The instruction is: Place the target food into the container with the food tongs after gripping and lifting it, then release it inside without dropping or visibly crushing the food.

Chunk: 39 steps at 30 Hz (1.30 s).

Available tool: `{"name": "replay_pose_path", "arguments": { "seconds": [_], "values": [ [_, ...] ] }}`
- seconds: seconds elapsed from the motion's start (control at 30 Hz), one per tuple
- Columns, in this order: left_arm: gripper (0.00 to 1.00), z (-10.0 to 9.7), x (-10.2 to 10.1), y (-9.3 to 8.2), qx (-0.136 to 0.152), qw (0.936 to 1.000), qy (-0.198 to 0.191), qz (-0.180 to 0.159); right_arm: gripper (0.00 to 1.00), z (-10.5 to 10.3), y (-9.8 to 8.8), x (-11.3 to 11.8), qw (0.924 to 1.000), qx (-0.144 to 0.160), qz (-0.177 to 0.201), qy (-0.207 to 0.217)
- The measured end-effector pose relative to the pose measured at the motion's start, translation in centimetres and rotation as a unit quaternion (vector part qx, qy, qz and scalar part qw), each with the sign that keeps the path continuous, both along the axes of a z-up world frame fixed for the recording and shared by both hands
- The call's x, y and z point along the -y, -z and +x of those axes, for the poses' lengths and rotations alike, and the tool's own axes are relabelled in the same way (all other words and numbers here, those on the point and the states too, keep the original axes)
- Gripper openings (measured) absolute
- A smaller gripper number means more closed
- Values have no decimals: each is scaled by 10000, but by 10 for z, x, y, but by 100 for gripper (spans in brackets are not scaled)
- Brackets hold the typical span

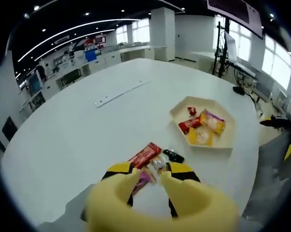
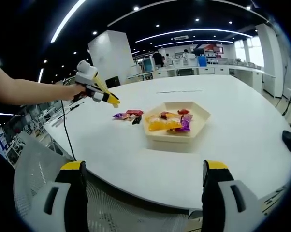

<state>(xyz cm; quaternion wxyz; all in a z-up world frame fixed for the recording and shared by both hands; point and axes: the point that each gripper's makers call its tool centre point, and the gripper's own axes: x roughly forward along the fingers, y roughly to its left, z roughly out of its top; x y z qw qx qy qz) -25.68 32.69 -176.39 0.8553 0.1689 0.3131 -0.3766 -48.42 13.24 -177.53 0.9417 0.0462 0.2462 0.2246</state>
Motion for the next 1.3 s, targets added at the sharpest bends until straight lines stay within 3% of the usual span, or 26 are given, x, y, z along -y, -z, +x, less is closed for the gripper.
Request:
{"name": "replay_pose_path", "arguments": {
  "seconds": [0.23,0.43,0.83,1.3],
  "values": [
    [23,4,-9,15,-17,9995,255,194,100,0,1,1,10000,-34,-19,20],
    [23,5,-9,18,44,9984,510,235,100,0,2,1,10000,-73,-28,18],
    [24,10,-7,34,28,9907,1240,556,100,0,4,1,9999,-123,-60,20],
    [24,15,-12,49,-54,9853,1578,656,100,-1,6,1,9998,-202,-78,18]
  ]
}}
